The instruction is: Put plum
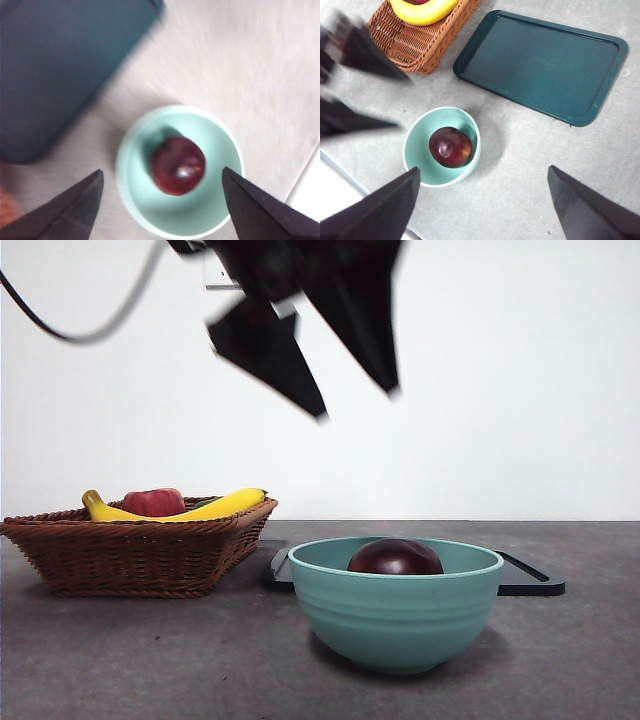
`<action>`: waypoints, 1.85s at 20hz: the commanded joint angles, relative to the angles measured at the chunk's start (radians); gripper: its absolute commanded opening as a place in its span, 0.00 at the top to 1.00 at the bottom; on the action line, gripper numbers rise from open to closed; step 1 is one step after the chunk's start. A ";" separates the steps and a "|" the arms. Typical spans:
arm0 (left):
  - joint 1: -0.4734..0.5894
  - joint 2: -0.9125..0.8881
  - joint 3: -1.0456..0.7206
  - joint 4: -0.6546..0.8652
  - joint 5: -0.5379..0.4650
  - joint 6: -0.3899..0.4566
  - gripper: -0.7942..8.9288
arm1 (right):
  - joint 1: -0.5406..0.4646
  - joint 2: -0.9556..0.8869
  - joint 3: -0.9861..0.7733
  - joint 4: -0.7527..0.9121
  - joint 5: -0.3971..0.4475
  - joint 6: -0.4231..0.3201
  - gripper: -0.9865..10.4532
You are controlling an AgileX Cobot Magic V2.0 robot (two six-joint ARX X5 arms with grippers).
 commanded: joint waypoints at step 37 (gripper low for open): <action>0.319 -0.720 -0.472 -0.105 0.365 -0.077 0.53 | 0.112 0.063 -0.085 0.043 -0.002 0.114 0.56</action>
